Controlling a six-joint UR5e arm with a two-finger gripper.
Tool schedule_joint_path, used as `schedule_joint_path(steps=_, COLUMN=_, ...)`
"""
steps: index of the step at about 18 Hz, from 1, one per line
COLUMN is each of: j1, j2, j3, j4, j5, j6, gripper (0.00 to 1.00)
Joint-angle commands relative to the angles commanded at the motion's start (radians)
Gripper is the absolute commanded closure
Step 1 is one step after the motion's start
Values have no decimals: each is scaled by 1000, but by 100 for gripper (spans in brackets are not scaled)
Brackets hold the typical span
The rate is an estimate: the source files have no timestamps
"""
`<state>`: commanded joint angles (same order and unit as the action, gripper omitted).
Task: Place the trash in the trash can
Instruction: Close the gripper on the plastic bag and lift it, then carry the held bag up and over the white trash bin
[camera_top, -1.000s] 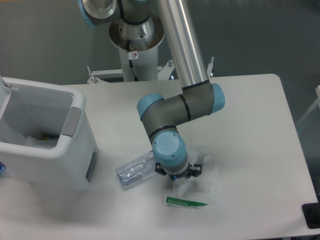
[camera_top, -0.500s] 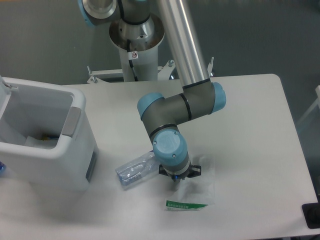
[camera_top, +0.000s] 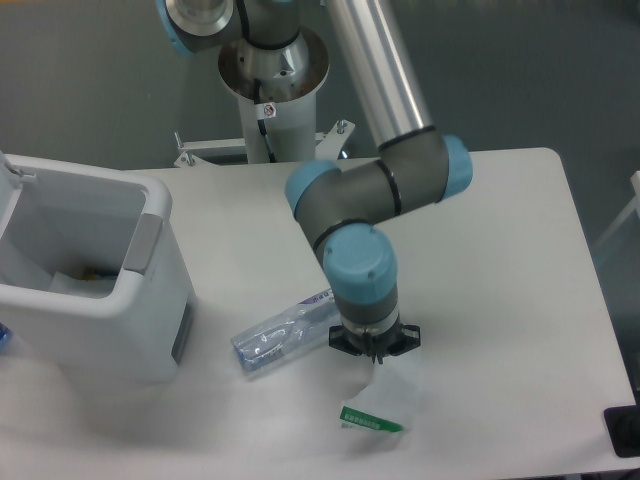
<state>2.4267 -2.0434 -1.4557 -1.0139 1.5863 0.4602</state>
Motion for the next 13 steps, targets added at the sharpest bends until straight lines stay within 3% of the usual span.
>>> schedule_joint_path(steps=4, j1=3, j2=63, j3=-3, j4=-5, j5=-66, j6=2, gripper=100)
schedule_joint_path(steps=13, j1=-12, j2=252, j3=0, j4=-5, j5=-366, j6=0, gripper=100)
